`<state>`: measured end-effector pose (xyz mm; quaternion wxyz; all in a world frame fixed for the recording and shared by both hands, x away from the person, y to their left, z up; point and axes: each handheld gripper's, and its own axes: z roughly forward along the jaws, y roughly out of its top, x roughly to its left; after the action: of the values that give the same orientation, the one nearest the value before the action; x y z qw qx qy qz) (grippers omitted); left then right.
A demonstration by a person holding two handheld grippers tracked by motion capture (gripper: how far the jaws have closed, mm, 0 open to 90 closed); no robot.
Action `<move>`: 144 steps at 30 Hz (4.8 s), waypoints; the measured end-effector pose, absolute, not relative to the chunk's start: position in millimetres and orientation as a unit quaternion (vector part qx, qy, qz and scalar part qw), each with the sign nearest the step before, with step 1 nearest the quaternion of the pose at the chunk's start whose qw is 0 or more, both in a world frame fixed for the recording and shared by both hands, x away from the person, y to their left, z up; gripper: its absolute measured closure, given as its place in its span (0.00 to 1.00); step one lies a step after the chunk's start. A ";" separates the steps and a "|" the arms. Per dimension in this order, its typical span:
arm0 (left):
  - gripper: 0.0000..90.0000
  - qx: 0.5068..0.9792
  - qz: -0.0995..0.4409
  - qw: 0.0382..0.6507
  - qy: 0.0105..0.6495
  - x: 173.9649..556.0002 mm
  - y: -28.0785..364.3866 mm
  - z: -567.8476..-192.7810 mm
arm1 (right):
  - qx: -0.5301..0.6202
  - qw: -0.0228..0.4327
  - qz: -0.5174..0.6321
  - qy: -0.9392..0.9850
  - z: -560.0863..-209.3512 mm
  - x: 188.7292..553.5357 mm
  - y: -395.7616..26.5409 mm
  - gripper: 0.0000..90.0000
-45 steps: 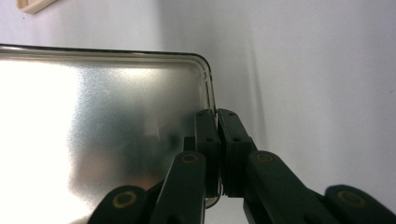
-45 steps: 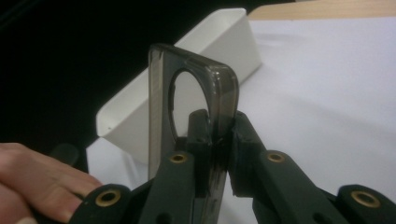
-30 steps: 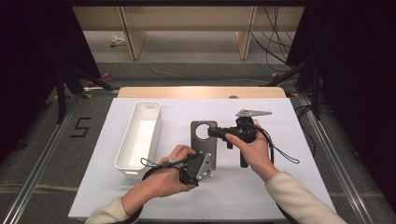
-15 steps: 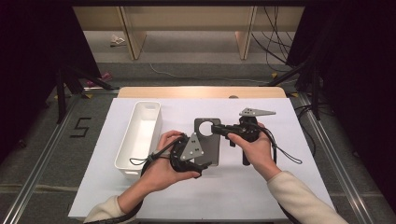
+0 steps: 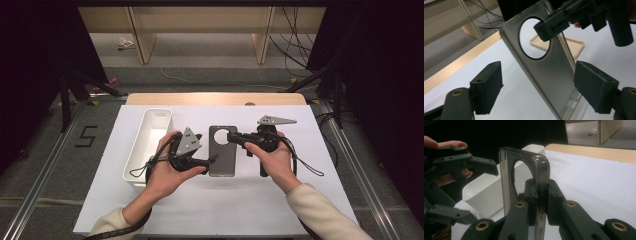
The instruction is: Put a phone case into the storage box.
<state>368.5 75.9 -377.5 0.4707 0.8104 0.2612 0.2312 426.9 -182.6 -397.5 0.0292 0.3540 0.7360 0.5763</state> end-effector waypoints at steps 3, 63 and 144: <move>0.26 0.802 0.232 0.478 0.273 369.3 77.3 -375.3 | 0.352 0.031 0.577 0.737 -397.2 426.4 -182.2 0.91; 0.91 0.724 0.161 0.538 0.401 387.8 80.9 -368.3 | 0.338 0.059 0.573 0.744 -394.9 417.2 -172.8 0.91; 0.92 0.717 0.224 0.536 0.386 400.5 119.7 -355.2 | 0.301 0.134 0.526 0.784 -406.9 392.6 -248.2 0.25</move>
<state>400.5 119.7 -355.2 0.5356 0.7169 0.3860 0.2242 392.6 -248.2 -406.9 0.1341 0.3010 0.7840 0.5261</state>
